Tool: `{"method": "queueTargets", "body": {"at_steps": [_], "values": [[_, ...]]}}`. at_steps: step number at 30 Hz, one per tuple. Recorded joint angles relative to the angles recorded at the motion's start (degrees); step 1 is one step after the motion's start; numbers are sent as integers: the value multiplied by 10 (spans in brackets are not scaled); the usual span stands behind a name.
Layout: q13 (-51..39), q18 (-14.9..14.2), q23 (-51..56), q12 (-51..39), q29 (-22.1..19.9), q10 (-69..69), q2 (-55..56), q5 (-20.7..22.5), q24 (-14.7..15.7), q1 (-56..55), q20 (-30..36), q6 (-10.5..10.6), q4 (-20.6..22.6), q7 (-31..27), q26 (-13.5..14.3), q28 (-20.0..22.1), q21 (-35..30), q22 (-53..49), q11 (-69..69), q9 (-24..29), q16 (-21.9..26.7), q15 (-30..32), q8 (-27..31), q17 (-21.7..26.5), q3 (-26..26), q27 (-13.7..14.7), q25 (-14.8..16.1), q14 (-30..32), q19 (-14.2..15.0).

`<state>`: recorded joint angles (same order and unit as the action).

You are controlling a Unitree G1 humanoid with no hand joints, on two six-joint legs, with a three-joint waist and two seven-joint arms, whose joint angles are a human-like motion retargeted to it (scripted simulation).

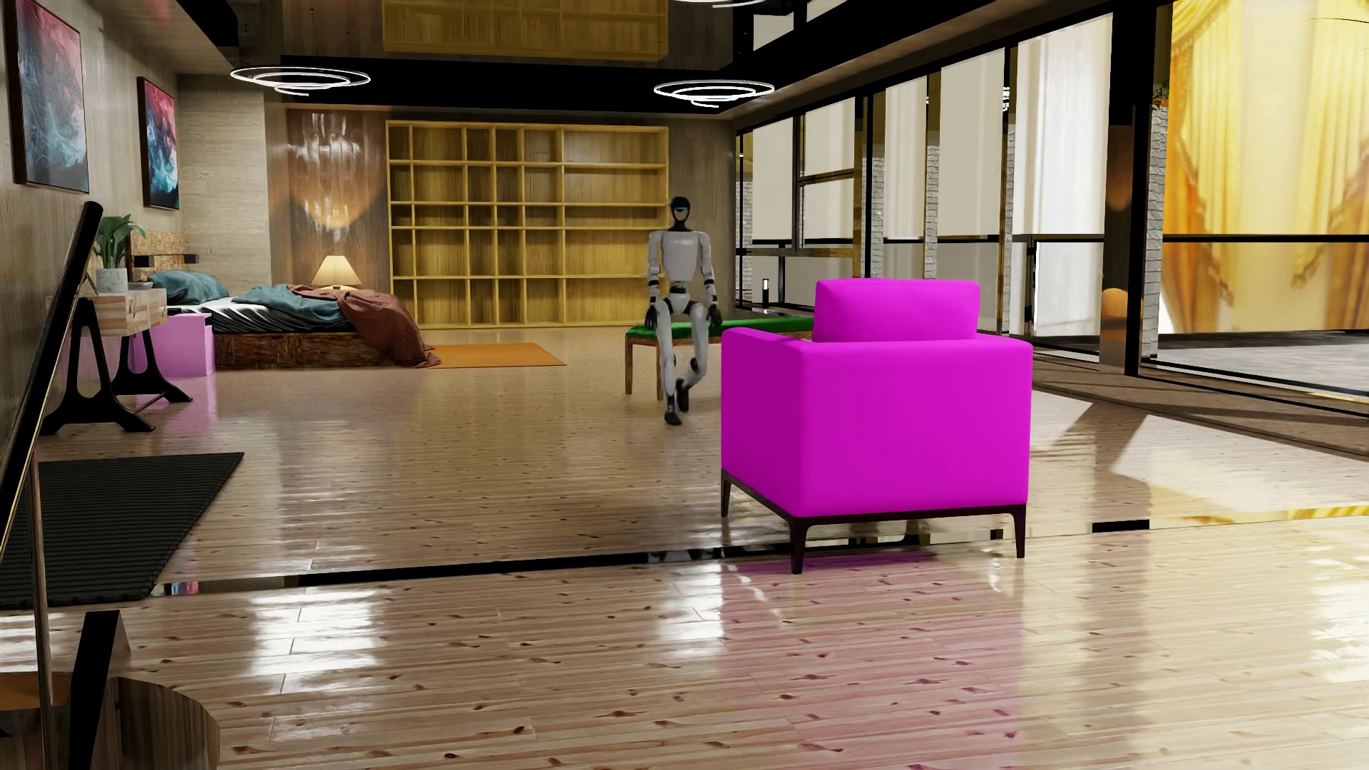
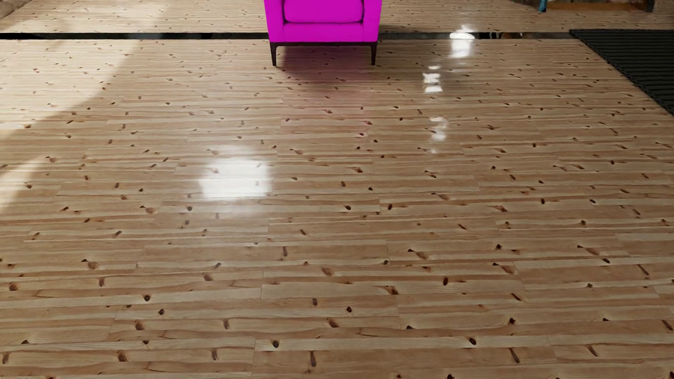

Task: Walk towards the pink armchair

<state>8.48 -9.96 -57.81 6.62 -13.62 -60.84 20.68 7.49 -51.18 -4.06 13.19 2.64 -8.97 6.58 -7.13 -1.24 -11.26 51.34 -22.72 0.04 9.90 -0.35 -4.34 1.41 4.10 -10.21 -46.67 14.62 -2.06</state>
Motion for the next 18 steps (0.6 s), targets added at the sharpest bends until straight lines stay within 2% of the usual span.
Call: {"method": "queueTargets", "body": {"at_steps": [1,2,4,6,8,10,11,12,13,14,16,17,18], "values": [[-14,10,10,7,1,-65,-20,13,-9,-52,13,11,-19,-11,14,-15,-9,-14,3,3,16,-17,-8,0,-5,15,-7,-25,-5],[-34,16,10,20,1,-110,-39,26,-6,-104,9,19,-27,-22,16,-6,-21,-33,0,6,21,-34,-12,2,-9,31,-18,-70,-10],[-87,31,6,52,6,-114,-76,44,32,-184,-37,30,-36,-32,5,50,-40,-71,-12,11,14,-72,-10,5,-18,37,-39,-148,-16],[-131,53,12,70,2,-17,-116,52,68,-239,-79,32,-21,-39,-11,89,-35,-90,-14,12,-2,-104,4,5,-31,36,-36,-216,-19],[-166,71,30,69,-4,152,-157,51,73,-264,-87,29,-3,-36,-19,91,-30,-94,1,9,-9,-125,21,5,-45,43,-23,-229,-18],[-188,58,57,63,-7,346,-201,48,64,-268,-84,24,19,-25,-19,76,-47,-92,27,4,-11,-136,36,10,-55,60,-18,-191,-17],[-195,30,71,61,-12,437,-221,46,61,-264,-86,21,30,-24,-20,69,-69,-92,38,2,-14,-140,43,16,-59,71,-27,-177,-17],[-198,7,83,60,-19,487,-238,46,57,-264,-91,19,39,-26,-22,63,-96,-93,37,0,-16,-149,49,22,-63,82,-40,-181,-17],[-195,-1,91,59,-28,498,-256,44,53,-267,-94,16,48,-27,-23,58,-118,-92,33,-1,-21,-154,53,29,-67,89,-49,-165,-15],[-186,42,93,57,-38,469,-277,39,49,-272,-96,13,62,-32,-24,51,-133,-89,28,-3,-27,-153,56,34,-70,90,-51,-133,-12],[-157,97,74,58,-63,387,-312,25,40,-271,-102,1,79,-28,-27,46,-139,-79,3,-9,-39,-119,59,34,-77,70,-46,-98,3],[-140,114,50,59,-69,361,-316,13,37,-263,-109,-8,87,-19,-31,50,-129,-72,-25,-11,-47,-80,63,30,-80,47,-39,-109,21],[-127,127,22,61,-66,349,-302,-4,37,-248,-118,-18,99,-7,-34,56,-116,-64,-79,-12,-58,-23,70,25,-82,22,-30,-130,59]]}}
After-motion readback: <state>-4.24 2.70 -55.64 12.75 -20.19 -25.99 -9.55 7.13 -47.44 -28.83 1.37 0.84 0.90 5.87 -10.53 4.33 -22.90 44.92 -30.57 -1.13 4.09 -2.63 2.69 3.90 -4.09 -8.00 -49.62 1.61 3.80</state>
